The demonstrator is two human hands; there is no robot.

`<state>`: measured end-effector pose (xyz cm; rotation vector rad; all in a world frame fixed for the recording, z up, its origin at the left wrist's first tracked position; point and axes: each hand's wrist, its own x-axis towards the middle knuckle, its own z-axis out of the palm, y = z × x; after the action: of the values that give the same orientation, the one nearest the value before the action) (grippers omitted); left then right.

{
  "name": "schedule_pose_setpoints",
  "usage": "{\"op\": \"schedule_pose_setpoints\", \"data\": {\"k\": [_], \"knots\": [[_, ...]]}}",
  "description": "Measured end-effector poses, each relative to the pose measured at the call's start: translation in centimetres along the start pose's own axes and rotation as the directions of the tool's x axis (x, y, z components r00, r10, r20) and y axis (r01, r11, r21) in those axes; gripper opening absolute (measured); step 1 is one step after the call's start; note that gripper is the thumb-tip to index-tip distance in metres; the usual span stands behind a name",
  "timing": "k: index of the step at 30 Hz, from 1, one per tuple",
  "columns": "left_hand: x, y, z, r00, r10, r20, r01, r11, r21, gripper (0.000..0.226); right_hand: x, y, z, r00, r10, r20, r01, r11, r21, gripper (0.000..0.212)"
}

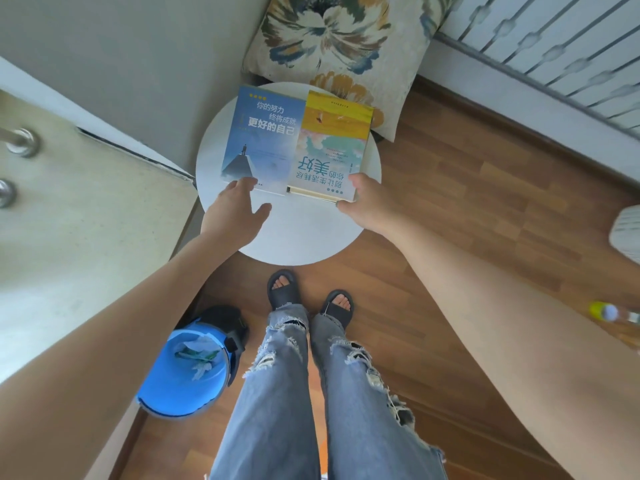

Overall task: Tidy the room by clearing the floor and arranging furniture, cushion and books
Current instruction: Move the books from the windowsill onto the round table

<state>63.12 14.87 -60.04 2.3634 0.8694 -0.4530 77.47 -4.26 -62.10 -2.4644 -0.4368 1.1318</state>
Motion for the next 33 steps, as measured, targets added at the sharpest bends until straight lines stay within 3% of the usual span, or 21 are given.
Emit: {"op": "schedule_pose_setpoints", "data": {"k": [11, 21, 33], "knots": [[-3.9, 4.6, -5.3, 0.993, 0.111, -0.032, -0.109, 0.992, 0.058, 0.048, -5.1, -4.0, -5.0, 0.986, -0.152, -0.066, 0.142, 0.979, -0.146, 0.062], [-7.0, 8.7, -11.3, 0.979, 0.182, -0.094, -0.180, 0.983, 0.030, 0.046, -10.4, -7.4, -10.6, 0.967, -0.221, -0.129, 0.197, 0.964, -0.179, 0.059], [-10.7, 13.3, -18.6, 0.930, 0.315, -0.190, -0.289, 0.945, 0.153, 0.043, -17.1, -11.9, -16.2, 0.927, -0.336, -0.167, 0.285, 0.920, -0.268, 0.061]]}}
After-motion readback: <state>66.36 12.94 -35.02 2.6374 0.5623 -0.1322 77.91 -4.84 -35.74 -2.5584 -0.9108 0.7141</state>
